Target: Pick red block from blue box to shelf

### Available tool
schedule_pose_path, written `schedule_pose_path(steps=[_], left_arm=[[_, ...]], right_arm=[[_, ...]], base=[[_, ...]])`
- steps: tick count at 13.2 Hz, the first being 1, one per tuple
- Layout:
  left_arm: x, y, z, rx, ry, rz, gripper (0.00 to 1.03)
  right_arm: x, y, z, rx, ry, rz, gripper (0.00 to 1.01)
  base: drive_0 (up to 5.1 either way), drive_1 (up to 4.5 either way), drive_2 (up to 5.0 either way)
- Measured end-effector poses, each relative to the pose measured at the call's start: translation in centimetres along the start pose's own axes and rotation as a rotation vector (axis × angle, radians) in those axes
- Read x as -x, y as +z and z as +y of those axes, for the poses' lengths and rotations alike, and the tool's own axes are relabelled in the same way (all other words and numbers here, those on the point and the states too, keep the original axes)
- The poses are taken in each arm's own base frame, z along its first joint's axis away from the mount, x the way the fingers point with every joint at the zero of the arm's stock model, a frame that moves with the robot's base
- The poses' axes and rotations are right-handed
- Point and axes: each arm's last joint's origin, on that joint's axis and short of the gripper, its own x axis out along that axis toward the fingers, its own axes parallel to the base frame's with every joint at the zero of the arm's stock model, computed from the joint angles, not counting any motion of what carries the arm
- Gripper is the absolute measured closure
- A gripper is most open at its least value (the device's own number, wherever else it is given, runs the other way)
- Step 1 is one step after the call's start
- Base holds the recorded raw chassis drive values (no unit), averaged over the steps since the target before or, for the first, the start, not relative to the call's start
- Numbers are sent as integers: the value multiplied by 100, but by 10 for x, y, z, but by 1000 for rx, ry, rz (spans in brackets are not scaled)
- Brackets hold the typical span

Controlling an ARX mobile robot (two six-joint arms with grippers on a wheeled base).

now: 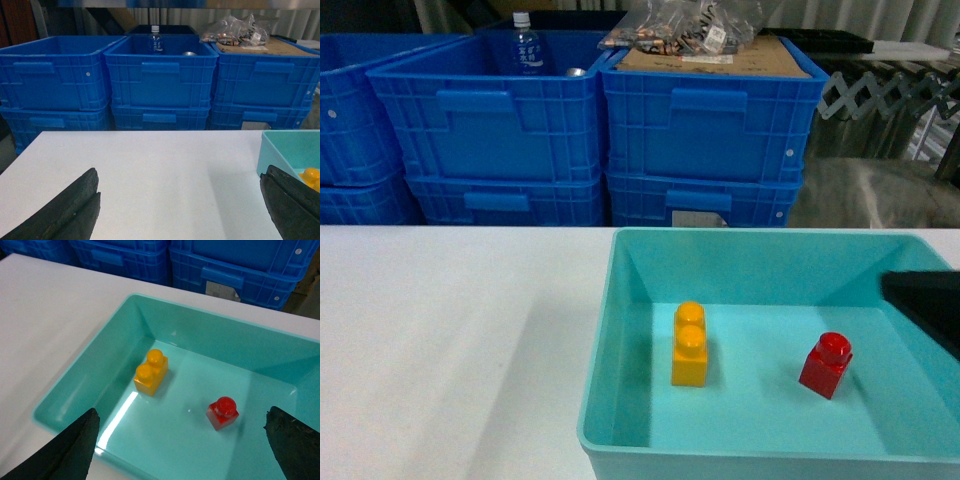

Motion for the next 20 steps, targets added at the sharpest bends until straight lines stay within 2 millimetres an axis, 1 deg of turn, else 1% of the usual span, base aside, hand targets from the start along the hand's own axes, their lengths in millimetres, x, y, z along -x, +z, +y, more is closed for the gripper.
schedule_pose_path(steps=[1, 2, 3, 4, 6, 7, 12, 14, 15, 16, 18, 19, 20], left_arm=[[0, 0, 0, 0, 0, 0, 5], [0, 0, 0, 0, 0, 0, 5], [0, 0, 0, 0, 0, 0, 5], [0, 0, 0, 0, 0, 0, 5], [0, 0, 0, 0, 0, 0, 5], [0, 0, 0, 0, 0, 0, 5], [0, 0, 0, 0, 0, 0, 5], [0, 0, 0, 0, 0, 0, 5], [0, 0, 0, 0, 0, 0, 5], [0, 0, 0, 0, 0, 0, 5], [0, 0, 0, 0, 0, 0, 5], [0, 0, 0, 0, 0, 0, 5], [0, 0, 0, 0, 0, 0, 5]], right_arm=[[-50, 8, -3, -30, -41, 115, 3], [-81, 3, -9, -42, -75, 184, 3], [-107, -6, -16, -50, -115, 246, 3], [-123, -14, -26, -64, -146, 287, 3], [-144, -27, -40, -71, -181, 344, 3], [-152, -33, -45, -77, -185, 368, 3], [-159, -40, -47, -78, -191, 384, 3], [-165, -44, -48, -75, -189, 399, 3], [-172, -53, -49, -60, -200, 418, 3], [-178, -61, -51, -52, -213, 441, 29], [-179, -61, -51, -52, -212, 439, 51], [-179, -61, -51, -52, -211, 437, 59], [-179, -60, -50, -53, -206, 434, 62]], base=[[0, 0, 0], [0, 0, 0], [0, 0, 0], [0, 0, 0], [0, 0, 0], [0, 0, 0], [0, 0, 0], [0, 0, 0], [0, 0, 0], [0, 0, 0], [0, 0, 0], [0, 0, 0], [0, 0, 0]])
